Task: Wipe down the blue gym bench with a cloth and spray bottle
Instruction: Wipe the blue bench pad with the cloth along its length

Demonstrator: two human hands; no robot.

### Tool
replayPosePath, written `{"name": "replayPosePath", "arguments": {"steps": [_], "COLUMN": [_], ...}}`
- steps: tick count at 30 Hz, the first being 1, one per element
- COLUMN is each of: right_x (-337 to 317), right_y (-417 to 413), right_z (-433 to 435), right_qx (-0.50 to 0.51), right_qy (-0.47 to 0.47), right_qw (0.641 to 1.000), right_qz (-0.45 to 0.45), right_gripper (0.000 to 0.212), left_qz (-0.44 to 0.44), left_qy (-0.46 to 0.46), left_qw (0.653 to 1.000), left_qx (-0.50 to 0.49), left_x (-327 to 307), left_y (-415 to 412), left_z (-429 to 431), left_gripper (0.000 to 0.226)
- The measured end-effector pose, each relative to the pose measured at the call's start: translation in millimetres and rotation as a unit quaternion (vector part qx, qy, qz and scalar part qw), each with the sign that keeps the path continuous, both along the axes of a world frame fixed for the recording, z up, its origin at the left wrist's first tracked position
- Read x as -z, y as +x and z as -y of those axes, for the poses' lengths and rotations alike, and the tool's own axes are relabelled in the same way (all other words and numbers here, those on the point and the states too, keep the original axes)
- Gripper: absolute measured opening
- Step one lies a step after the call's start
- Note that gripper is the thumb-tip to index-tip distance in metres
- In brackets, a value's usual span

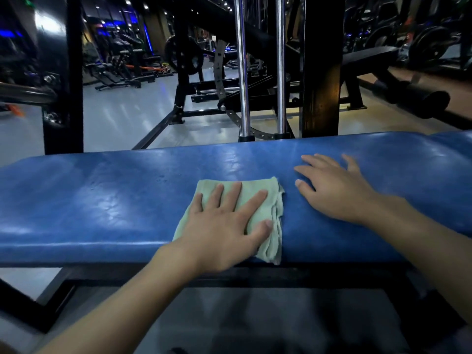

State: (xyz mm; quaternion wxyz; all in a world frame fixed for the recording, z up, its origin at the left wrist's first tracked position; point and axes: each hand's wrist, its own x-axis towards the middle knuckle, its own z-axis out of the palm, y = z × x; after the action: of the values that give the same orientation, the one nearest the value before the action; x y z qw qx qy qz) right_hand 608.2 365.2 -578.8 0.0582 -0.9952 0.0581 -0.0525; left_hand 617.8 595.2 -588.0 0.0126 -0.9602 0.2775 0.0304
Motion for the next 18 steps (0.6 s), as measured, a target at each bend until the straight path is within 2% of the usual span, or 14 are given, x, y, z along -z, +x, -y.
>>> {"name": "replayPosePath", "arguments": {"steps": [3,7,14,18], "right_x": [-3.7,11.0,16.5,15.3], "right_y": [9.4,13.8,16.4,16.2], "right_z": [-11.9,-17.8,-17.8,-17.9], "right_qx": [-0.013,-0.013,-0.011,-0.013], "right_qy": [0.072,0.047,0.029,0.028], "right_qw": [0.997,0.997,0.999,0.999], "right_qz": [-0.005,-0.06,-0.034,-0.038], "right_gripper": [0.054,0.057,0.055,0.055], "left_qz": [-0.009,-0.019,-0.04,-0.04], "left_qy": [-0.003,-0.003,-0.007,-0.016], "left_qw": [1.0,0.999,0.997,0.996], "left_qx": [-0.009,-0.03,-0.07,-0.078], "left_x": [-1.1,-2.4,-9.2,-9.5], "left_y": [22.4,78.4,195.7,222.2], "left_z": [7.6,20.8,53.3,61.2], "left_gripper": [0.066,0.061,0.063,0.065]}}
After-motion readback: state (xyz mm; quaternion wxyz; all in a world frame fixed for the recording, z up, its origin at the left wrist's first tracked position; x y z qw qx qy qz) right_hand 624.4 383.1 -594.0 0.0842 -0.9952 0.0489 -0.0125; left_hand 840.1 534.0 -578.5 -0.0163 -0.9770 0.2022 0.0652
